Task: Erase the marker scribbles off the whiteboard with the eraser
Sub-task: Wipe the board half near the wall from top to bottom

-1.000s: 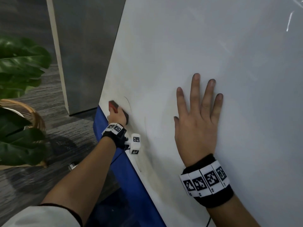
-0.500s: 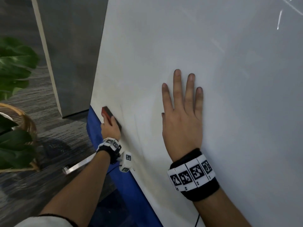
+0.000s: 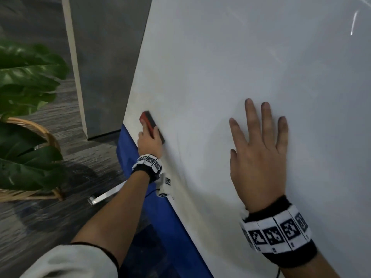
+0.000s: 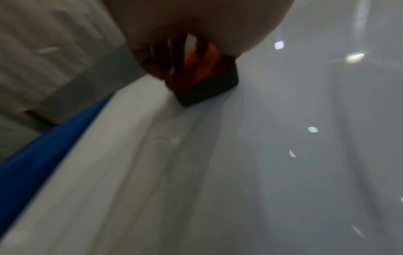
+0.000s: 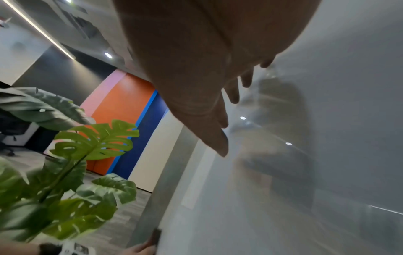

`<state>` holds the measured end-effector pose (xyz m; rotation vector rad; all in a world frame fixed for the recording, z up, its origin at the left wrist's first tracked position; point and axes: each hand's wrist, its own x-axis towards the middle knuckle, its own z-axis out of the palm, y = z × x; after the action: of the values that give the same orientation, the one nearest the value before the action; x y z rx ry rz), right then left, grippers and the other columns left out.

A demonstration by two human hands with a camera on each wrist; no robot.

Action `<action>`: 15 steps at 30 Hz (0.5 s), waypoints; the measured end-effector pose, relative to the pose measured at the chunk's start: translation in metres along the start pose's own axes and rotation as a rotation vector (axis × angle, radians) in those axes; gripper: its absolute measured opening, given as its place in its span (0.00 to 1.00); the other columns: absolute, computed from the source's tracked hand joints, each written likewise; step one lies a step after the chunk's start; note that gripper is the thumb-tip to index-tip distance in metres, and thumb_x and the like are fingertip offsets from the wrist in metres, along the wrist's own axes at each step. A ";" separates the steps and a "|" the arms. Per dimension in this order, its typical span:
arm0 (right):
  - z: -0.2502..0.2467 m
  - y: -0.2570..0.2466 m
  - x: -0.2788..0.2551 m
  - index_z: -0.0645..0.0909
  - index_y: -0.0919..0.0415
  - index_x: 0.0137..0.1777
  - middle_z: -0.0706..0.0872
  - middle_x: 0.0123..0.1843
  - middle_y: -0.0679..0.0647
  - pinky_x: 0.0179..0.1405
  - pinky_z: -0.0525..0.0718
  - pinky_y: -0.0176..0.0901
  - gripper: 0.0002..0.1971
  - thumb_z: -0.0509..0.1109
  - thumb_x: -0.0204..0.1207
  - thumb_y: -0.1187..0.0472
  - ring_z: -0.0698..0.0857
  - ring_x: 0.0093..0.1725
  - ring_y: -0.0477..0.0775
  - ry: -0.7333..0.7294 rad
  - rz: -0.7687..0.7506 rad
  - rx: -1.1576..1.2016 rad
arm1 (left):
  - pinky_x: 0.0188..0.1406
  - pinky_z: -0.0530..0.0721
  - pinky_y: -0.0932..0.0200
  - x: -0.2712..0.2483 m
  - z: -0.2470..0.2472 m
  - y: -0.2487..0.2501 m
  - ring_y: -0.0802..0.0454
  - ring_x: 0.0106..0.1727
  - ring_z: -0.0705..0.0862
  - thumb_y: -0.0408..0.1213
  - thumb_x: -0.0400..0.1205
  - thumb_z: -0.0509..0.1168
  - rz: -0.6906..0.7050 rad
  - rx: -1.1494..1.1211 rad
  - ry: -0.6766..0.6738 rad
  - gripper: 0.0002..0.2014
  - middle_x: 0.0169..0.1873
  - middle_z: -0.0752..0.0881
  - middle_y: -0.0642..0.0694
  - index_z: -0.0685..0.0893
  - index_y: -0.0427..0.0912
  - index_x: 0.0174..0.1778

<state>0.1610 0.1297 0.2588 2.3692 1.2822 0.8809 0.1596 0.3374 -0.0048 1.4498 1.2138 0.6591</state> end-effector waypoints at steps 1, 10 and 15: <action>0.002 0.003 -0.005 0.73 0.61 0.83 0.53 0.92 0.63 0.89 0.36 0.64 0.36 0.77 0.74 0.71 0.50 0.91 0.69 -0.006 -0.009 -0.017 | 0.64 0.83 0.39 0.001 0.000 -0.008 0.29 0.63 0.82 0.54 0.92 0.52 -0.108 0.017 -0.066 0.34 0.66 0.80 0.29 0.46 0.50 0.91; 0.012 -0.006 -0.015 0.70 0.63 0.85 0.52 0.92 0.63 0.89 0.38 0.66 0.33 0.70 0.78 0.70 0.49 0.90 0.70 0.025 0.016 -0.031 | 0.59 0.75 0.76 -0.116 0.003 0.073 0.64 0.60 0.77 0.55 0.89 0.58 0.349 -0.155 -0.049 0.35 0.64 0.75 0.57 0.53 0.53 0.90; 0.015 0.008 -0.034 0.65 0.63 0.87 0.50 0.92 0.63 0.90 0.39 0.63 0.37 0.72 0.78 0.69 0.49 0.91 0.68 -0.051 -0.038 -0.045 | 0.67 0.81 0.47 -0.092 0.016 0.007 0.37 0.70 0.82 0.49 0.91 0.55 -0.087 -0.144 -0.076 0.33 0.75 0.77 0.37 0.52 0.45 0.90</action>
<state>0.1616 0.0972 0.2388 2.3103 1.2699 0.8239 0.1459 0.2478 0.0171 1.2845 1.1400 0.6141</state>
